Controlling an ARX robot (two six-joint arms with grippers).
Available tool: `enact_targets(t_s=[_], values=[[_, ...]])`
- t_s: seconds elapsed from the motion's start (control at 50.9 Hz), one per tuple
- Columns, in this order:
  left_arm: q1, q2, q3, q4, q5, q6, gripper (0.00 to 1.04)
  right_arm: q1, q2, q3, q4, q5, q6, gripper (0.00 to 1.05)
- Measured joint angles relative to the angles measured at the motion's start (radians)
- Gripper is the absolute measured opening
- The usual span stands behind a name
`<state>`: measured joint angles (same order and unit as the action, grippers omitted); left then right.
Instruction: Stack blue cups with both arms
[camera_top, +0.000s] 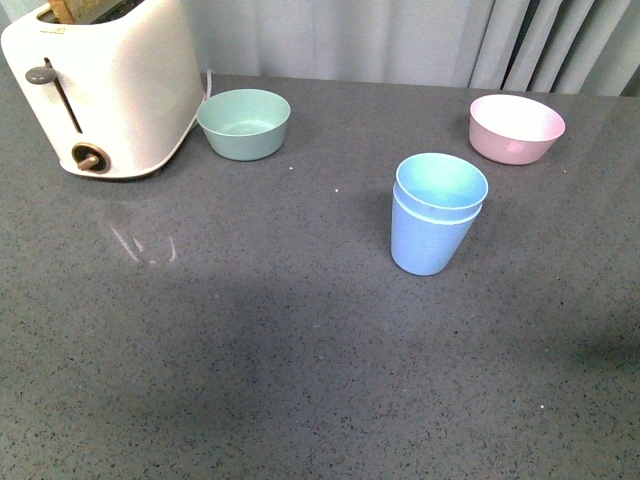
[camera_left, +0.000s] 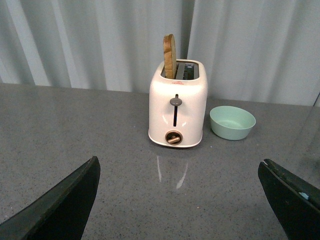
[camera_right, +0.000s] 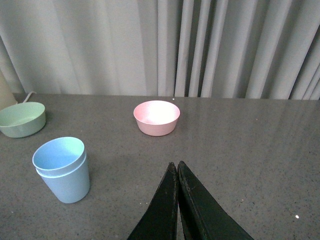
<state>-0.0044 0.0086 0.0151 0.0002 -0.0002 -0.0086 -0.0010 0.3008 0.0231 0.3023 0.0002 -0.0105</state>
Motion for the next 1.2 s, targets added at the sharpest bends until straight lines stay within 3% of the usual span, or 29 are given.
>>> enact_targets(t_s=[0.452,0.589,0.942,1.198], values=[[0.0,0.0,0.0,0.0,0.0,0.0,0.96,0.0,-0.119,0.0,-0.121,0.0,0.0,0.02],[0.0,0.0,0.0,0.0,0.0,0.0,0.96,0.0,-0.274,0.001,-0.292,0.0,0.0,0.02],[0.0,0.0,0.0,0.0,0.0,0.0,0.96,0.0,-0.294,0.001,-0.3,0.0,0.0,0.02],[0.0,0.0,0.0,0.0,0.0,0.0,0.96,0.0,-0.294,0.001,-0.3,0.0,0.0,0.51]])
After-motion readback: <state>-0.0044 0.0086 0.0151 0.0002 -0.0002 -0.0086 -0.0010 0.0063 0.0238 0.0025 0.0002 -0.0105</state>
